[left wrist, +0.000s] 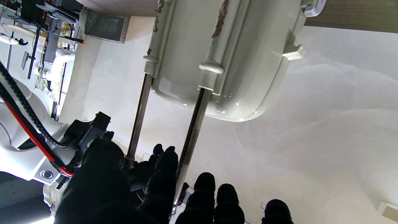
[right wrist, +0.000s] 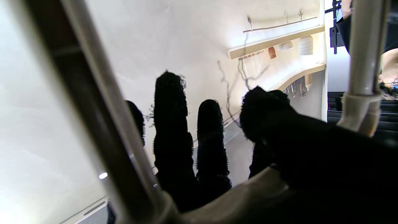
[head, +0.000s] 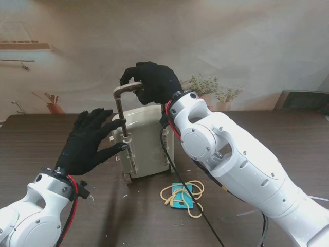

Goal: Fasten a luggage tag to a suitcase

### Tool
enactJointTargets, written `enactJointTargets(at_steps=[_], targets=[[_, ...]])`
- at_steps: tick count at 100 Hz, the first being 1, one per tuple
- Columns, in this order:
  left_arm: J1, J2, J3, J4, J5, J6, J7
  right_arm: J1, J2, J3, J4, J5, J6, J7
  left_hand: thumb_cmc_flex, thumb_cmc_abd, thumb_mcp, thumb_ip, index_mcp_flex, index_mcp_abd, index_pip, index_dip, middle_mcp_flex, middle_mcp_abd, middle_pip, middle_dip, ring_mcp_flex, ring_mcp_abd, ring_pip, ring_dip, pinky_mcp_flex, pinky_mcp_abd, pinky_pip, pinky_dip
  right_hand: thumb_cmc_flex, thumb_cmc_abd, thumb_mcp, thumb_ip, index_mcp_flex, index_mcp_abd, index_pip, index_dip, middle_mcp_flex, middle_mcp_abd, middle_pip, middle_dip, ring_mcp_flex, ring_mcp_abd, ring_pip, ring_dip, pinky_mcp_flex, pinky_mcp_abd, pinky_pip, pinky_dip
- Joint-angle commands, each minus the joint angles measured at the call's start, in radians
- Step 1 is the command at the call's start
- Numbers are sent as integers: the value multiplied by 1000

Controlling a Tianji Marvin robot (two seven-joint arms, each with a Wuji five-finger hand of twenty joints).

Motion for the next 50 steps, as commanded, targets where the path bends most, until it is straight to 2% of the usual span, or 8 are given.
enactJointTargets(at_steps=[1, 13, 34, 50], targets=[[1, 0, 1, -8, 0, -3, -13, -15, 13, 6, -10, -12, -3, 15, 19, 8, -21, -12, 15, 50, -5, 1, 2, -9, -1, -7, -38, 2, 9, 28, -15, -33, -8, 5, -39, 15, 57, 79, -49, 7, -17, 10, -56, -13, -14, -16, -50, 13, -50, -24, -52, -18, -44, -20], [0, 0, 2, -8, -2, -6, -14, -27, 19, 17, -27, -33, -5, 22, 19, 8, -21, -12, 15, 50, -5, 2, 3, -9, -1, -7, -38, 2, 9, 28, -15, -32, -8, 5, -49, 0, 57, 94, -78, 8, -29, 12, -81, -11, -27, -24, -95, 16, -94, -39, -100, -29, -86, -38], [2, 0, 3, -9, -6, -11, -15, -60, 32, 37, -60, -60, -13, 40, 19, 8, -21, -12, 15, 51, -5, 2, 2, -10, -1, -7, -38, 3, 9, 28, -14, -33, -7, 5, -59, -14, 50, 90, -95, 6, -35, 6, -86, -11, -33, -31, -109, 16, -118, -46, -122, -36, -111, -51], [9, 1, 3, -15, -6, -10, -22, -85, 42, 52, -86, -86, -16, 56, 18, 8, -22, -12, 16, 50, -5, 2, 3, -10, -2, -7, -38, 3, 8, 28, -15, -33, -8, 5, -88, -18, 28, 80, -158, 20, -59, -9, -119, -9, -43, -37, -147, 20, -141, -51, -158, -45, -139, -64]])
